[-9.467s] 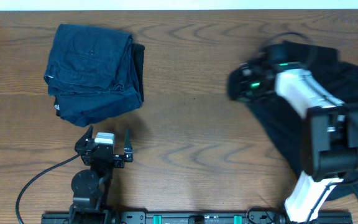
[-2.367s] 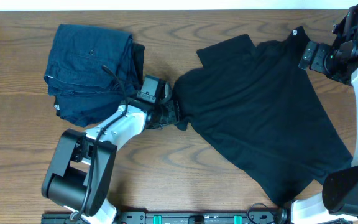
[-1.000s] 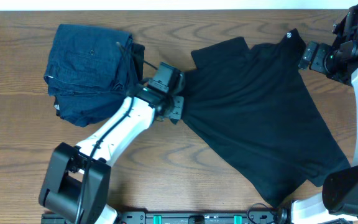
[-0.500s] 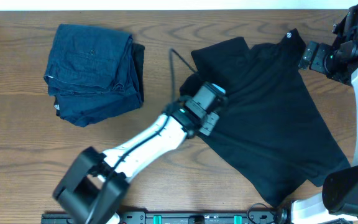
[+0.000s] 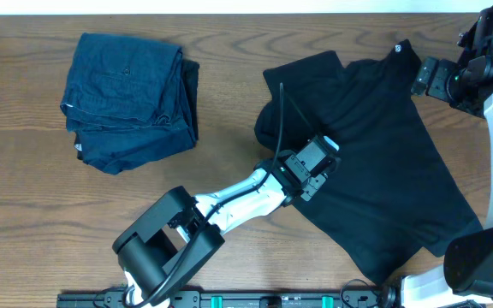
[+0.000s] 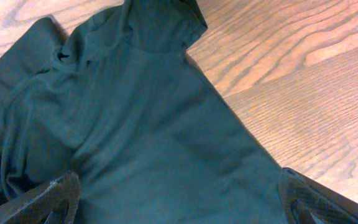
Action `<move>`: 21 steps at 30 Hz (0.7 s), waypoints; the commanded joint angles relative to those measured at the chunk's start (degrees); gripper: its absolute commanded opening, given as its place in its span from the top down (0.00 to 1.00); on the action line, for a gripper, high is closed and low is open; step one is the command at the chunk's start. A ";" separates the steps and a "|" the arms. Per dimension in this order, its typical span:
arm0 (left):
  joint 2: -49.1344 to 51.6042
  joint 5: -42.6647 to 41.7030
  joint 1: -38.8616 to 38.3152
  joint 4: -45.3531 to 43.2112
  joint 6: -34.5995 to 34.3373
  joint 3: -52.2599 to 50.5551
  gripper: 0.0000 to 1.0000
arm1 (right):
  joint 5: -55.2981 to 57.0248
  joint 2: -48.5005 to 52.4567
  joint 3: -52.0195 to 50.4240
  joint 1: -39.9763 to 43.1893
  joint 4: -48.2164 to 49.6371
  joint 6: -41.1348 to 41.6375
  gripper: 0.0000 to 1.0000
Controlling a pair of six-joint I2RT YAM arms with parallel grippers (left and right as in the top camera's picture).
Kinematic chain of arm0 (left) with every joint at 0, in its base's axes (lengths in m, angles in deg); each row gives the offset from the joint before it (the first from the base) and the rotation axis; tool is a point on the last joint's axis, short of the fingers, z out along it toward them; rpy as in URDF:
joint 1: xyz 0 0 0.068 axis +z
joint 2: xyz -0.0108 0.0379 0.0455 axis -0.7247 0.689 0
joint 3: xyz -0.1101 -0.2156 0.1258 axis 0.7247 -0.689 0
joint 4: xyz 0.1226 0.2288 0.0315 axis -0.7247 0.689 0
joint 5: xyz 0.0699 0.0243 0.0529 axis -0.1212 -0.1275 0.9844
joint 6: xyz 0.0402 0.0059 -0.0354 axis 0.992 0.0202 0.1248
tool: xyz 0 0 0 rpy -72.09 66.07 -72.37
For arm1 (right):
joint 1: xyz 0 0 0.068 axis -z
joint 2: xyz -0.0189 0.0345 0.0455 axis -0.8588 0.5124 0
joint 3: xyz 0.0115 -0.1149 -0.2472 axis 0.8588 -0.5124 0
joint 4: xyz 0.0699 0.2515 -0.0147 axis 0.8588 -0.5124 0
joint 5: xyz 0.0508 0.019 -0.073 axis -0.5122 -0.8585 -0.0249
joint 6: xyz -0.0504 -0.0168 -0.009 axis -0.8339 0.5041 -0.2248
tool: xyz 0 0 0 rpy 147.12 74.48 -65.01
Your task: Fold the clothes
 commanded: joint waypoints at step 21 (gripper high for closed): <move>-9.51 -4.70 10.45 16.35 -3.02 1.14 0.46 | 0.39 -0.02 0.07 -0.15 -0.07 0.22 0.01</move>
